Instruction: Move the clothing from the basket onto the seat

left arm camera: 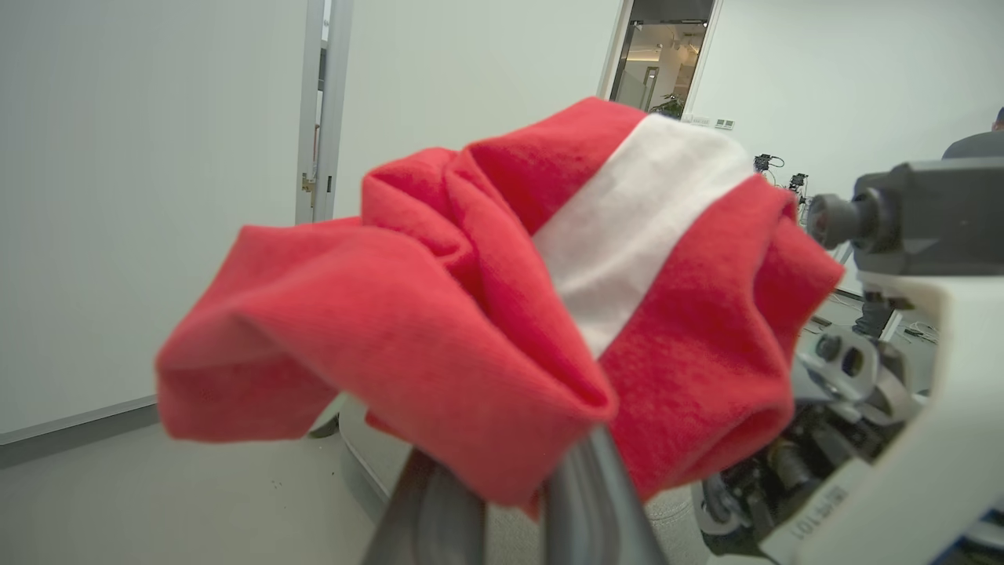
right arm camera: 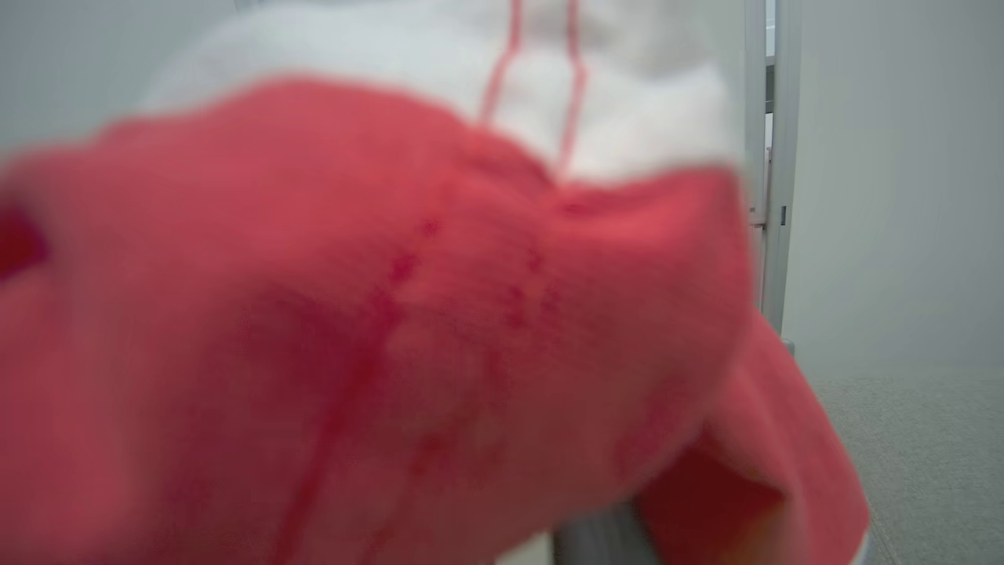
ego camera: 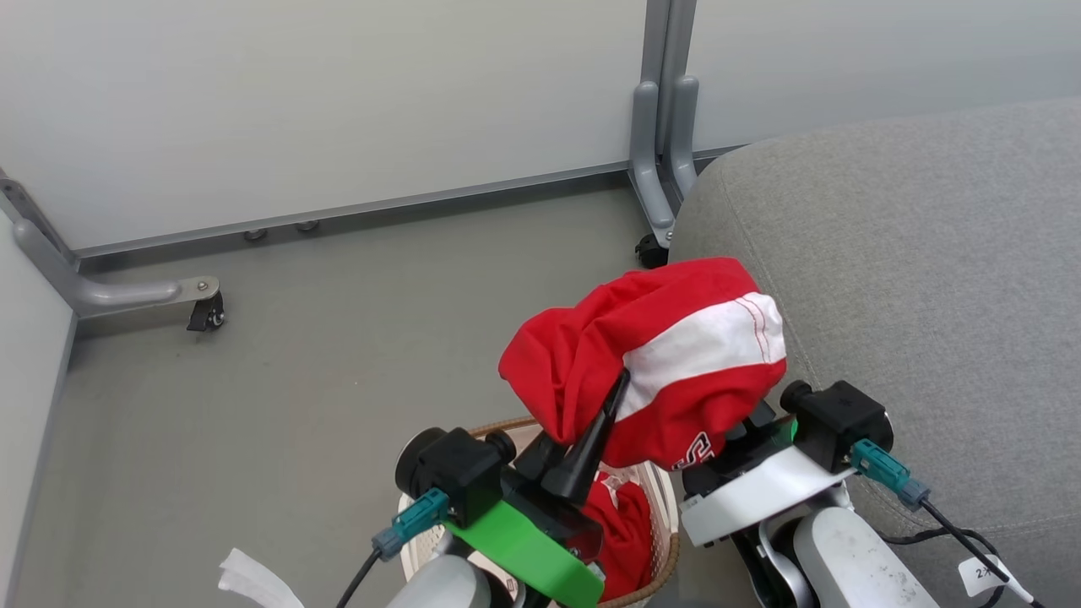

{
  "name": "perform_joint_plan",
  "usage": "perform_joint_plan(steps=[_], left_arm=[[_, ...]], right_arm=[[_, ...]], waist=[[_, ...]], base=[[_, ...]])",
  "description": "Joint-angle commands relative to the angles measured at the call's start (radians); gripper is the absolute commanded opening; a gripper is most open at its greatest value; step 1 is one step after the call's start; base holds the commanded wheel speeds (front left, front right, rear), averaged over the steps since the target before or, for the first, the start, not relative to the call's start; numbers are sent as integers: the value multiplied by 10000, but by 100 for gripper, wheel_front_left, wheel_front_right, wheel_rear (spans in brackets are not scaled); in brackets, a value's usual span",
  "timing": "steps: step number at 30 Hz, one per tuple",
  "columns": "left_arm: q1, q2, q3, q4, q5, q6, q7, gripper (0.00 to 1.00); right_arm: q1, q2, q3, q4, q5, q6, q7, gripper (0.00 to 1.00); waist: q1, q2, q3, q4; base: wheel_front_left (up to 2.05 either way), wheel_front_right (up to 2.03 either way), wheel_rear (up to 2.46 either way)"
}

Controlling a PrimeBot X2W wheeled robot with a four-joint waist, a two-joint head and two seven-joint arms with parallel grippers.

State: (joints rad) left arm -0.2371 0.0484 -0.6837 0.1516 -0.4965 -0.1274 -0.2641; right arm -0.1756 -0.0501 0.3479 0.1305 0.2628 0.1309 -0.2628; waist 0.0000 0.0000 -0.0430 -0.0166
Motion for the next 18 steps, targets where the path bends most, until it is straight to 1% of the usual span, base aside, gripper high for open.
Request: perform_joint_plan(steps=[1,2,3,4,11,14,18], left_arm=[[-147,36,-38,-10,8,-50,-5,0],[-183,35,-80,-47,49,-51,-5,4],[-189,36,-27,-103,139,-50,-5,45],[-142,41,0,-72,182,-50,-4,100],[35,50,353,133,711,-52,-4,100],[221,248,561,299,1062,-50,-5,100],[609,576,954,399,1251,-48,-5,100]], right_arm=[[63,-9,12,19,91,-3,-31,0],[68,-7,-1,20,100,-3,-31,0],[79,-10,-44,8,151,-3,-31,0],[95,-10,-87,-14,186,-3,-31,0],[189,-10,-447,-94,295,-3,-31,0],[248,-9,-677,-125,378,-3,-31,0],[345,-9,-1058,-198,451,-3,-31,0]], waist=[[0,0,-9,11],[0,0,-16,17],[0,0,-28,30],[0,0,-41,39],[0,0,-127,112],[0,0,-199,152],[0,0,-322,267]], base=[[0,0,0],[0,0,0],[0,0,0],[0,0,0],[0,0,0],[0,0,0],[0,0,0]])
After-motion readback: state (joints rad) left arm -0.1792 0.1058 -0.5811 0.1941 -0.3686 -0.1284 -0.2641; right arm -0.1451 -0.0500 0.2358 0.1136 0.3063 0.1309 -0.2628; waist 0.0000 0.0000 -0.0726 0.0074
